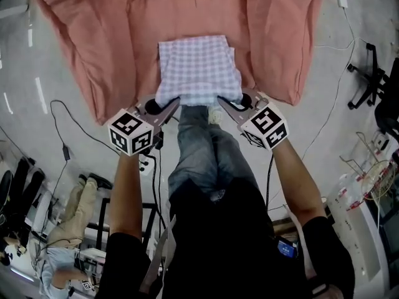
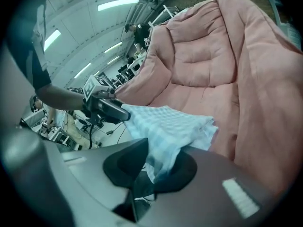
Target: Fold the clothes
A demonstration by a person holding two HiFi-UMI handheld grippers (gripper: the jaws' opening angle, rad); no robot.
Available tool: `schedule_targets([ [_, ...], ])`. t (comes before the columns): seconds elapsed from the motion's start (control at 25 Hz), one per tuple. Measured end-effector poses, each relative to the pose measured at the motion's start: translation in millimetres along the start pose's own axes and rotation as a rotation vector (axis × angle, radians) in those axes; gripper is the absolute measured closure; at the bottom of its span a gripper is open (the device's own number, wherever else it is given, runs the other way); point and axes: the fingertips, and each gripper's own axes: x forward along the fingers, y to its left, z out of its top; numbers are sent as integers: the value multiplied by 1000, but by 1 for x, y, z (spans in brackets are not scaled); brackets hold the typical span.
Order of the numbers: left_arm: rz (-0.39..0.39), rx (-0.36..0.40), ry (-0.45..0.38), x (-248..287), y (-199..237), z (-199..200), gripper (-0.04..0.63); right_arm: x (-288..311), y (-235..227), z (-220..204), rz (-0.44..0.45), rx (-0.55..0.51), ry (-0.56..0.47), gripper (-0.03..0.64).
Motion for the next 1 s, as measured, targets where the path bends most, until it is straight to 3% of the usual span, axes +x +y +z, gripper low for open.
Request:
schedule_targets([
  [0.24, 58, 11, 64, 6, 9, -33, 511, 3, -2, -33, -29, 8, 26, 544],
  [0.36, 96, 7, 87, 3, 12, -48, 489, 6, 0, -49, -30, -7, 74, 494],
  [0.6, 157, -10, 122, -10, 9, -82, 474, -6, -6, -89, -51, -5, 156, 463],
  [1.0, 173, 28, 65, -12, -26, -67, 474, -43, -14, -93, -178, 6, 128, 393],
])
